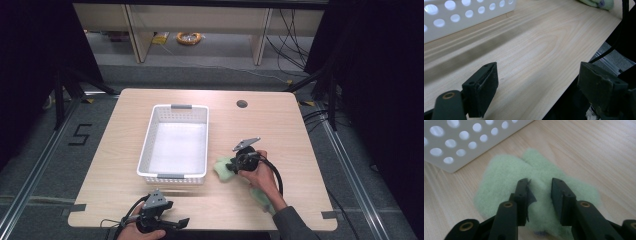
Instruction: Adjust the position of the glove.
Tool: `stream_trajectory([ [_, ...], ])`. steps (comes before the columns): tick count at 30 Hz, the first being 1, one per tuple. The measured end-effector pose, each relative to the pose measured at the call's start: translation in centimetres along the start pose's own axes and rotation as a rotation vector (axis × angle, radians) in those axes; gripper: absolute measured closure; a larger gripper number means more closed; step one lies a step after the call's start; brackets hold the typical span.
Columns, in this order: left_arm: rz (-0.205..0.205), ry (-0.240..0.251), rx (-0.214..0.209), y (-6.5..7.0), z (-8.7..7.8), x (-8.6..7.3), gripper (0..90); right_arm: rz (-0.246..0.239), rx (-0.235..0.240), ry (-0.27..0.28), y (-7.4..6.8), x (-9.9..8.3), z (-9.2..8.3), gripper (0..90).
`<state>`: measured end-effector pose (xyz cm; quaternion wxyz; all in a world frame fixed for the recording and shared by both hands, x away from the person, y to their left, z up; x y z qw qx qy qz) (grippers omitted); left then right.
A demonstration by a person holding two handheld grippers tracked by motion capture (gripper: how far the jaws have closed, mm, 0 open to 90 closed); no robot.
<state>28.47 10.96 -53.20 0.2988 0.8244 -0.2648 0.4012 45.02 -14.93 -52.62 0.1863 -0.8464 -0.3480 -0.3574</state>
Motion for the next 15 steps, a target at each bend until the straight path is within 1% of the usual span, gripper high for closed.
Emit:
stream_trajectory([
  [1,0.023,-0.030,-0.013,-0.2,-0.2,0.0,16.2,-0.027,0.003,-0.020,0.3,-0.2,-0.2,72.0],
  [2,0.000,-0.007,-0.018,0.1,0.0,0.0,16.2,0.006,-0.006,-0.012,0.2,-0.3,-0.1,75.4],
  [3,0.001,-0.005,-0.017,0.1,0.0,-0.1,16.2,0.012,-0.005,-0.010,0.1,-0.3,-0.1,78.4],
  [4,-0.001,0.004,-0.011,0.1,0.1,-0.1,16.2,0.000,-0.009,-0.003,0.3,-0.3,-0.1,80.6],
  [5,0.005,-0.004,-0.009,0.0,0.0,-0.1,16.2,0.020,0.011,-0.015,0.0,-0.3,-0.4,82.4],
  [6,0.003,0.000,-0.013,0.0,0.1,-0.1,16.2,0.020,0.009,-0.012,0.0,-0.3,-0.4,83.7],
  [7,0.006,-0.010,-0.016,0.0,0.0,0.0,16.2,0.013,0.006,0.015,0.1,-0.3,-0.2,84.6],
  [8,0.007,-0.007,-0.015,0.0,0.0,0.0,16.2,-0.001,0.021,0.034,0.1,-0.2,-0.3,85.4],
  [9,0.007,-0.009,-0.018,0.0,0.0,0.0,16.2,0.009,0.023,0.035,0.0,-0.2,-0.4,85.8],
  [10,0.002,-0.004,-0.017,0.1,0.0,0.0,16.2,-0.003,0.022,0.045,0.1,-0.1,-0.5,86.2],
  [11,0.003,-0.001,-0.016,0.1,0.0,0.0,16.2,0.005,0.025,0.062,0.0,0.0,-0.7,86.4],
  [12,0.004,0.002,-0.013,0.1,0.0,0.1,16.2,0.012,0.034,0.052,-0.2,0.1,-1.2,86.5],
  [13,0.003,0.002,-0.013,0.1,0.0,0.1,16.2,0.013,0.019,0.081,-0.3,0.2,-1.5,86.7],
  [14,0.005,0.005,-0.015,0.0,0.0,0.1,16.2,0.021,0.027,0.059,-0.5,0.2,-2.0,86.7],
  [15,0.005,-0.006,-0.017,-0.1,-0.2,0.1,16.2,0.010,0.039,0.083,-0.8,0.3,-2.4,86.7],
])
Point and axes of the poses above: each handheld gripper's, and its own axes: z roughly forward along the jaws, x roughly out of its top, y roughly to its right, the point moved 4 cm from there along z, roughly forward along the jaws, and after that the axes turned 9 degrees about y, right-handed, at the moved point
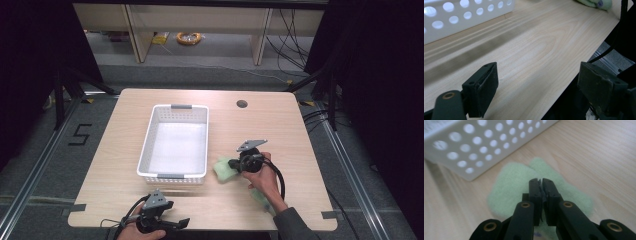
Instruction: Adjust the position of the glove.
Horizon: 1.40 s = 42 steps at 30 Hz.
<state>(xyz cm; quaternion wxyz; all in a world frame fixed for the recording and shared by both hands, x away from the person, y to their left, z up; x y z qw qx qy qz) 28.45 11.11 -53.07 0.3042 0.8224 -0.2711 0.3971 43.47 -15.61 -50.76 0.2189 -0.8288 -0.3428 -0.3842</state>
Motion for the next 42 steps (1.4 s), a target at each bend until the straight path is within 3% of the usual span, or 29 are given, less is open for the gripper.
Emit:
stream_trajectory([
  [2,-0.020,0.006,0.005,0.0,0.0,0.0,16.2,0.002,0.007,0.047,-0.8,0.2,-0.9,86.8],
  [3,-0.010,0.019,0.006,0.0,0.0,0.0,16.2,0.002,-0.004,0.063,-1.1,0.3,-1.5,86.8],
  [6,-0.009,0.025,0.014,0.0,0.0,0.1,16.2,0.016,0.027,0.087,-2.4,0.3,-3.3,86.8],
  [9,-0.008,0.025,0.012,0.1,0.1,0.1,16.2,0.056,0.038,0.097,-3.5,-0.3,-3.9,86.8],
  [13,-0.009,0.018,0.007,0.0,0.0,0.0,16.2,0.100,0.045,0.102,-4.6,-1.6,-3.9,86.8],
  [14,-0.010,0.020,0.008,0.0,0.0,0.0,16.2,0.081,0.042,0.103,-4.6,-1.8,-4.0,86.8],
  [16,0.011,-0.001,0.006,-0.2,-0.2,0.0,16.2,0.126,0.051,0.085,-5.2,-2.3,-4.1,86.8],
  [18,-0.009,0.018,0.008,0.0,0.0,0.1,16.2,0.115,0.069,0.106,-5.5,-2.6,-4.2,86.8],
  [21,-0.009,0.014,0.008,0.1,0.0,0.0,16.2,0.116,0.065,0.124,-6.2,-2.8,-4.4,86.8],
  [23,-0.005,0.016,0.013,0.0,0.0,0.0,16.2,0.115,0.038,0.126,-6.7,-3.0,-4.4,86.8],
  [24,-0.004,0.009,0.009,0.0,0.0,0.0,16.2,0.117,0.059,0.126,-6.8,-3.1,-4.4,86.8],
  [25,-0.009,0.016,0.011,0.0,0.0,0.0,16.2,0.148,0.063,0.126,-7.2,-3.4,-4.4,86.8],
  [27,0.000,0.006,0.009,-0.1,-0.1,0.0,16.2,0.129,0.052,0.133,-7.2,-3.8,-4.3,86.8],
  [28,-0.009,0.014,0.010,0.0,0.0,0.0,16.2,0.134,0.034,0.123,-7.3,-4.0,-4.4,86.8],
  [30,-0.016,0.012,0.013,0.1,0.0,0.0,16.3,0.137,0.045,0.102,-7.4,-4.7,-4.2,86.5],
  [31,0.000,0.001,0.007,0.0,0.0,0.0,16.3,0.168,0.042,0.099,-7.7,-4.9,-4.2,86.3],
  [32,-0.005,0.017,0.007,0.1,0.1,0.0,16.2,0.127,0.019,0.094,-7.5,-5.1,-4.2,86.0],
  [33,-0.003,0.017,0.018,0.0,0.1,0.0,16.2,0.136,0.039,0.092,-7.7,-5.3,-4.1,85.9],
  [34,-0.016,0.013,0.013,0.0,0.0,-0.1,16.2,0.145,0.026,0.085,-7.9,-5.4,-4.3,85.7],
  [39,-0.013,0.013,0.028,0.1,0.1,-0.1,16.2,0.121,0.017,0.067,-8.7,-6.0,-4.2,78.6],
  [40,-0.013,0.013,0.028,0.1,0.1,-0.1,16.3,0.097,0.008,0.052,-8.7,-6.2,-4.2,77.1],
  [41,0.015,0.002,0.009,-0.1,0.0,-0.1,16.3,0.085,-0.012,0.039,-8.8,-6.4,-4.3,73.8],
  [42,0.015,0.002,0.009,-0.1,0.0,-0.1,16.2,0.086,-0.013,0.041,-8.8,-6.4,-4.4,69.9],
])
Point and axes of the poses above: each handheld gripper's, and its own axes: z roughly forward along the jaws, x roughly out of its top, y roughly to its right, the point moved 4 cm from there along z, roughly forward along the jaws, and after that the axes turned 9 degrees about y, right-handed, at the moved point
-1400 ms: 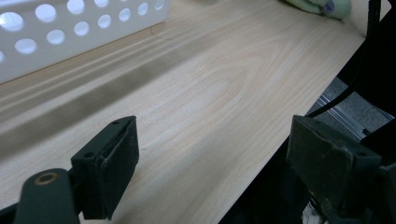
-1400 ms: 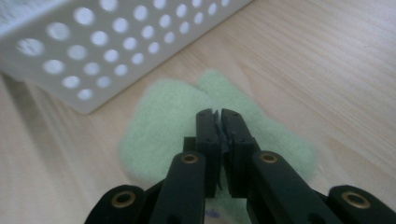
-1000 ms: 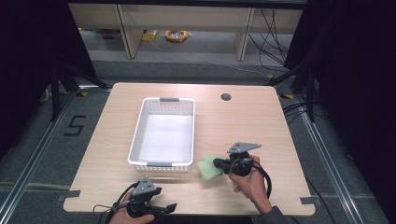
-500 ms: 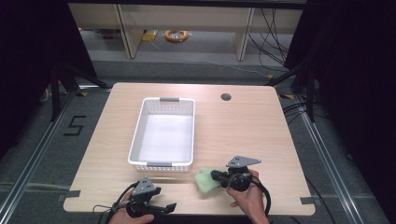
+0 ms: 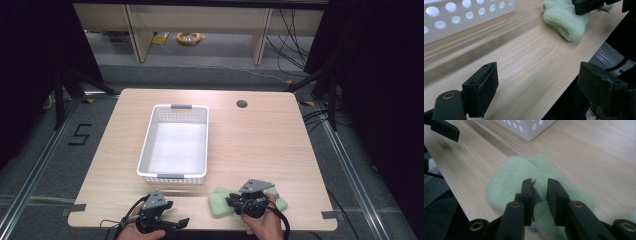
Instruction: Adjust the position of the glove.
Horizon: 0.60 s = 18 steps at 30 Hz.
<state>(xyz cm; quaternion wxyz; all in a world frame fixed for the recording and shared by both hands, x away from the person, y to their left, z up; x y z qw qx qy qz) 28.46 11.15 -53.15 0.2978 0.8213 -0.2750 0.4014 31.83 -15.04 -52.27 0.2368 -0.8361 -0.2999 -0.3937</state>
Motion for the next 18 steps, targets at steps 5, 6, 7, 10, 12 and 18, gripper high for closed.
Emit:
stream_trajectory([
  [5,-0.030,0.015,0.006,0.2,0.1,0.0,16.2,-0.045,0.008,0.050,0.6,1.3,-1.9,59.0],
  [6,-0.009,0.005,0.005,0.1,0.0,0.0,16.2,-0.086,-0.007,0.060,1.2,1.6,-2.3,58.9],
  [7,0.009,-0.007,-0.004,0.0,-0.1,0.0,16.2,-0.091,-0.035,0.071,2.1,2.0,-3.3,58.6],
  [10,-0.008,-0.004,-0.007,0.1,0.0,0.0,16.2,-0.055,-0.079,0.044,4.1,2.1,-5.2,58.5],
  [12,-0.018,0.005,0.001,0.1,0.1,0.0,16.3,-0.039,-0.128,0.049,5.3,1.6,-6.2,58.1],
  [18,0.004,-0.018,0.003,-0.1,0.0,-0.1,16.2,-0.011,-0.165,0.008,7.3,-0.1,-7.5,58.0],
])
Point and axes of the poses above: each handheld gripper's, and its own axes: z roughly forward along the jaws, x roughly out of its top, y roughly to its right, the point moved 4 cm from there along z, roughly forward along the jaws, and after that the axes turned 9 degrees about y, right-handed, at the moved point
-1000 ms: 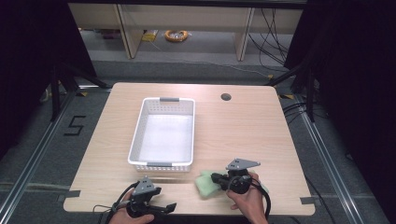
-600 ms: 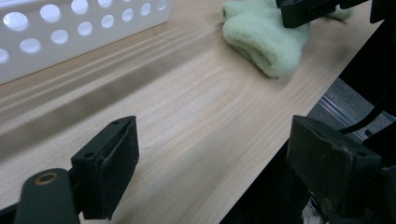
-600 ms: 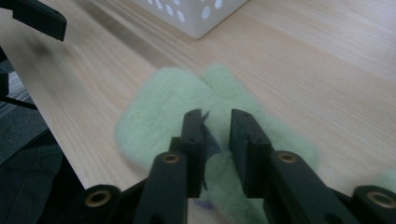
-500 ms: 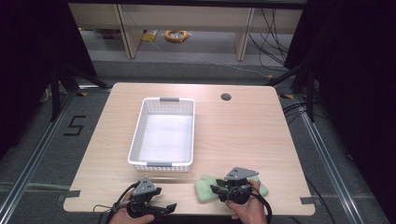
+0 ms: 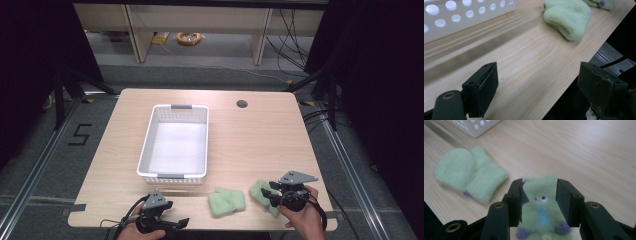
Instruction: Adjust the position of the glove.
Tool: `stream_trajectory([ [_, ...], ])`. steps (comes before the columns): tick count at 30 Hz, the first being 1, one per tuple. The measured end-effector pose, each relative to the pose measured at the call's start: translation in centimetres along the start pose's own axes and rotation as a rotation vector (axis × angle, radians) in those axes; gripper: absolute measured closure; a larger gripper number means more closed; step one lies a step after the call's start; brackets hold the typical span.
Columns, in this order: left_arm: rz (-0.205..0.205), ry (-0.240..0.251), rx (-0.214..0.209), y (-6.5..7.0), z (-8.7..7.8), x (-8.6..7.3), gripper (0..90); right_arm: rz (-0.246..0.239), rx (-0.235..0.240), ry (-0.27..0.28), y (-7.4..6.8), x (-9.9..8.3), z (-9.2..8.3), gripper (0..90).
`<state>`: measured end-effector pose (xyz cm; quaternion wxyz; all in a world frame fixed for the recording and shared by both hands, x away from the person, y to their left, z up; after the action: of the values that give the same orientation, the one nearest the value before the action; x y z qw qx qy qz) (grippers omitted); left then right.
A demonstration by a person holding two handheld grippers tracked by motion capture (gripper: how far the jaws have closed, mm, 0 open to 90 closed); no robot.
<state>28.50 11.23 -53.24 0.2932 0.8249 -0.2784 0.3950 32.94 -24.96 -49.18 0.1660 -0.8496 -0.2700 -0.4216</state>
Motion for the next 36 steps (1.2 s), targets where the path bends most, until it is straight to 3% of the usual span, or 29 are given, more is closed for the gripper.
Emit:
stream_trajectory([
  [2,-0.012,0.009,-0.011,0.2,0.1,0.0,16.2,-0.009,-0.002,-0.003,0.4,-0.3,0.0,58.1],
  [4,-0.013,0.011,-0.010,0.2,0.0,0.0,16.2,0.027,-0.011,-0.025,0.6,-0.7,-0.2,58.7],
  [6,-0.018,0.013,-0.001,0.1,0.1,0.0,16.2,0.008,-0.024,-0.009,1.2,-0.9,-0.1,58.9],
  [9,-0.014,0.013,-0.009,0.2,0.0,0.0,16.2,0.019,-0.032,-0.008,1.6,-1.1,-0.1,59.8],
  [13,-0.020,0.014,-0.008,0.3,0.1,0.0,16.2,0.017,-0.023,-0.033,1.7,-1.6,0.4,60.5],
  [16,-0.026,0.021,-0.001,0.3,0.3,0.0,16.2,0.051,-0.035,-0.064,1.6,-1.7,0.4,60.3],
  [17,-0.026,0.013,-0.007,0.3,0.2,0.0,16.2,0.030,-0.034,-0.064,1.9,-1.9,0.6,60.2],
  [18,-0.025,0.021,-0.004,0.3,0.3,0.0,16.2,0.063,-0.035,-0.082,1.7,-1.9,0.6,60.2],
  [19,-0.025,0.022,-0.004,0.3,0.3,0.0,16.2,0.028,-0.017,-0.082,2.0,-2.1,1.0,60.3],
  [21,-0.025,0.012,-0.008,0.3,0.2,0.0,16.2,0.017,-0.021,-0.098,2.0,-2.3,1.4,61.4],
  [22,-0.025,0.017,-0.007,0.3,0.2,0.0,16.2,0.013,-0.018,-0.080,2.0,-2.5,1.9,62.5],
  [23,-0.024,0.024,-0.004,0.3,0.3,0.0,16.2,0.044,-0.017,-0.063,1.7,-2.6,2.2,63.8],
  [24,-0.019,0.021,-0.005,0.3,0.3,0.0,16.2,0.011,-0.007,-0.109,1.9,-2.6,2.0,65.0],
  [25,-0.035,0.018,-0.001,0.4,0.3,0.0,16.2,0.025,-0.011,-0.096,1.7,-2.6,2.1,66.0],
  [26,-0.022,0.007,-0.005,0.3,0.3,0.0,16.2,0.044,-0.006,-0.117,1.6,-2.6,1.9,67.1],
  [28,0.003,-0.011,0.000,0.1,0.2,-0.1,16.2,0.031,0.014,-0.096,1.9,-2.6,2.1,72.5],
  [29,-0.018,0.006,-0.004,0.3,0.3,-0.1,16.2,0.014,0.026,-0.110,2.1,-2.7,2.0,76.2],
  [32,-0.026,0.017,-0.005,0.3,0.3,0.0,16.2,0.001,0.039,-0.107,2.0,-2.6,2.1,80.5],
  [36,-0.006,0.009,-0.001,0.3,0.3,0.0,16.2,-0.018,0.042,-0.089,1.8,-2.3,1.8,83.2],
])
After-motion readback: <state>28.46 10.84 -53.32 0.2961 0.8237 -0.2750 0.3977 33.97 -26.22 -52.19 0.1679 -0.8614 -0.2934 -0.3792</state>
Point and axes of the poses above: each handheld gripper's, and its own axes: z roughly forward along the jaws, x roughly out of its top, y roughly to its right, the point moved 4 cm from there along z, roughly forward along the jaws, and after that the axes turned 9 degrees about y, right-handed, at the moved point
